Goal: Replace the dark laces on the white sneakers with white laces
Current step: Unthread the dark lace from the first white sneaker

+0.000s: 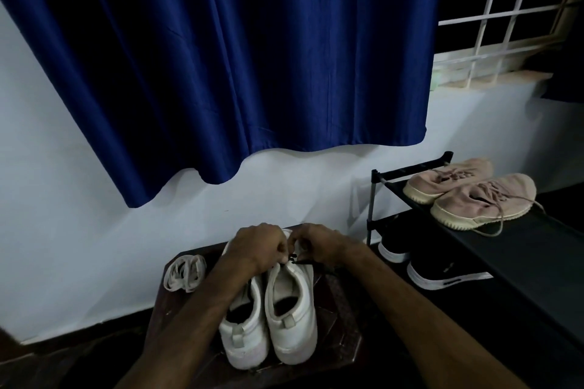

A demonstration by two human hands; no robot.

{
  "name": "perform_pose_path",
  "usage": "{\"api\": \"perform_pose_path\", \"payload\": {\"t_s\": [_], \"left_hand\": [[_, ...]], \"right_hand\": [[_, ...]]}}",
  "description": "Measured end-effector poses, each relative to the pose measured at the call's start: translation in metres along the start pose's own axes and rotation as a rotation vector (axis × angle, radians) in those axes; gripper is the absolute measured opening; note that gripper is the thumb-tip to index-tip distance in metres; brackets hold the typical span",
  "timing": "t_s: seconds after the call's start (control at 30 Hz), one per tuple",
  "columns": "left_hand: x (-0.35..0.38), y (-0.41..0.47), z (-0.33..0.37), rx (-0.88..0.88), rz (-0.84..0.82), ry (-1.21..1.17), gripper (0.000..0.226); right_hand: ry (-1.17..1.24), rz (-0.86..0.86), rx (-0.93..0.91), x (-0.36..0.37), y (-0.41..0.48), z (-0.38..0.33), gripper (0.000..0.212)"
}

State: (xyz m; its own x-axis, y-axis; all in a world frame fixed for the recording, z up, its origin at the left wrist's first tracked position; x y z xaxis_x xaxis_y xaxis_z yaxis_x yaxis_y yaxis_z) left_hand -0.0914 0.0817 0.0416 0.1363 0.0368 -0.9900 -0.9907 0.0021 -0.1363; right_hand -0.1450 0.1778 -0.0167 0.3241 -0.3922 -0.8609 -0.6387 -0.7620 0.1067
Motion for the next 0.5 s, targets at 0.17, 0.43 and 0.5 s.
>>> {"api": "perform_pose_path", "payload": {"t_s": [0.17,0.43,0.5], "left_hand": [[-0.007,-0.002,0.013,0.027,0.069,0.204,0.021],[-0.063,-0.025,-0.083,-0.227,0.525,0.117,0.032],[-0.063,-0.028,-0.112,-0.328,0.492,0.104,0.028]], "right_hand": [[0.013,0.001,-0.007,0.001,0.001,0.000,0.024],[0.077,0.011,-0.016,0.001,0.001,-0.001,0.024],[0.103,0.002,-0.003,0.003,0.002,0.001,0.028]]}}
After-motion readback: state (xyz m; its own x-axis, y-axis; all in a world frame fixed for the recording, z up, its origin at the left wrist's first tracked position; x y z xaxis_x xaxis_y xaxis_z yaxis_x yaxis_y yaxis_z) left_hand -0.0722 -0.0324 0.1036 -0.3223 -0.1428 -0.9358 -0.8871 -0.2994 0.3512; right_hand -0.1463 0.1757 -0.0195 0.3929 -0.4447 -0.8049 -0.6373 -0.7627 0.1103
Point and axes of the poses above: each hand's wrist, its own y-axis towards the middle knuckle, its own x-axis out of the palm, z = x × y, the point moved 8 cm from there along y, towards the middle knuckle, and after that the axes turned 11 degrees about -x, right-handed, at the moved point
